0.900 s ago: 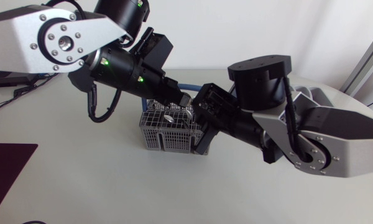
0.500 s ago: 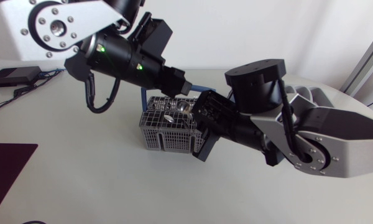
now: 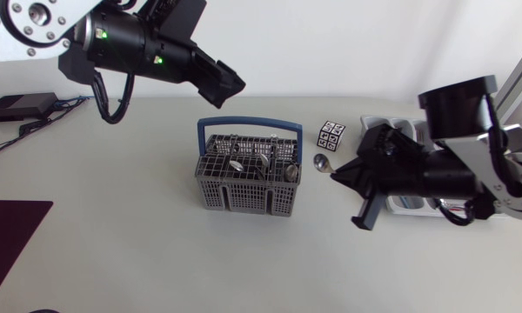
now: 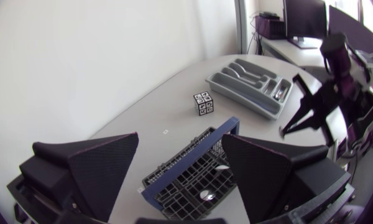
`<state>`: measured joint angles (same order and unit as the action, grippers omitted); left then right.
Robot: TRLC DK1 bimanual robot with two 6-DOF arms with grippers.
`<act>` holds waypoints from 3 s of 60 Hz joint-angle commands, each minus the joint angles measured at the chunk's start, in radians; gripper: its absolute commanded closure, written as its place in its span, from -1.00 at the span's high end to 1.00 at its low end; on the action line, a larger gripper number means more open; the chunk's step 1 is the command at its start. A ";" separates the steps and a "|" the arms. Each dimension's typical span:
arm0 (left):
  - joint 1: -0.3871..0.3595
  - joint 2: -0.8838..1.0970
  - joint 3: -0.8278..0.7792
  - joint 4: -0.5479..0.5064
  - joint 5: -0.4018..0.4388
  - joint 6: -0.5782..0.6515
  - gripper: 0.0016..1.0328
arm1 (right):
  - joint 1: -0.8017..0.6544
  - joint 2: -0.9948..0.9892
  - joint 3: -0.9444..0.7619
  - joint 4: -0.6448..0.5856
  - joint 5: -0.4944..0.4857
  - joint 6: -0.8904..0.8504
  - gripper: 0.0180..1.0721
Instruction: Transfer all utensils from the basket to the drawer tray.
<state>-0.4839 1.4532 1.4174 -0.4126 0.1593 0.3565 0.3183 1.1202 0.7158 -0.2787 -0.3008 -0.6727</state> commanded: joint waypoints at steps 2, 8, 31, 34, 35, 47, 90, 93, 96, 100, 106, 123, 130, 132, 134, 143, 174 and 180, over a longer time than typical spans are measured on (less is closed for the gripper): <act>0.010 -0.030 -0.100 0.026 0.005 0.233 0.90 | -0.147 -0.014 -0.004 -0.094 -0.093 -0.154 -0.89; 0.013 -0.059 -0.183 0.060 0.006 0.407 0.90 | -0.297 0.027 0.030 -0.197 -0.172 -0.312 -0.89; -0.015 -0.125 -0.399 0.107 0.028 0.768 0.89 | -0.795 0.398 0.251 -0.430 -0.247 -0.909 -0.89; -0.015 -0.123 -0.414 0.109 0.028 0.814 0.89 | -0.837 0.463 0.298 -0.456 -0.238 -0.972 -0.89; -0.015 -0.120 -0.419 0.112 0.028 0.828 0.88 | -0.848 0.481 0.313 -0.461 -0.233 -0.990 -0.89; -0.015 -0.100 -0.423 0.109 0.028 0.917 0.86 | -0.917 0.671 0.459 -0.462 -0.113 -1.136 -0.89; -0.041 -0.062 -0.502 0.212 -0.024 1.151 0.75 | -0.910 0.671 0.355 -0.231 0.031 -1.174 0.05; -0.041 -0.048 -0.495 0.213 -0.026 1.173 0.65 | -0.900 0.636 0.324 -0.228 0.028 -1.160 0.05; -0.041 -0.031 -0.488 0.215 -0.027 1.184 0.55 | -0.887 0.596 0.294 -0.228 0.015 -1.150 0.05; -0.039 -0.010 -0.486 0.244 -0.027 1.202 0.41 | -0.871 0.535 0.251 -0.228 -0.004 -1.133 0.05; -0.036 0.026 -0.486 0.279 -0.040 1.248 0.17 | -0.841 0.435 0.194 -0.235 -0.046 -1.096 0.10; -0.024 0.105 -0.500 0.439 -0.043 1.299 -0.32 | -0.708 0.214 0.074 -0.258 -0.070 -0.982 0.17; -0.024 0.128 -0.505 0.491 -0.043 1.314 -0.53 | -0.651 0.156 0.042 -0.258 -0.070 -0.939 0.17; -0.022 0.133 -0.506 0.502 -0.043 1.317 -0.53 | -0.640 0.144 0.037 -0.258 -0.072 -0.930 0.17; -0.021 0.138 -0.506 0.508 -0.043 1.319 -0.53 | -0.634 0.136 0.036 -0.258 -0.075 -0.923 0.17; -0.019 0.144 -0.515 0.531 -0.041 1.332 -0.79 | -0.621 0.124 0.030 -0.255 -0.087 -0.900 0.17; -0.027 0.056 -0.534 0.540 -0.041 1.329 -0.94 | -0.604 0.147 -0.001 -0.229 -0.087 -0.887 0.17; -0.027 0.024 -0.545 0.531 -0.040 1.325 -0.94 | -0.601 0.147 -0.004 -0.228 -0.089 -0.886 0.17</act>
<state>-0.5117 1.5208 0.9051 0.1276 0.1215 1.6543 -0.2886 1.2568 0.7380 -0.5144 -0.3851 -1.5730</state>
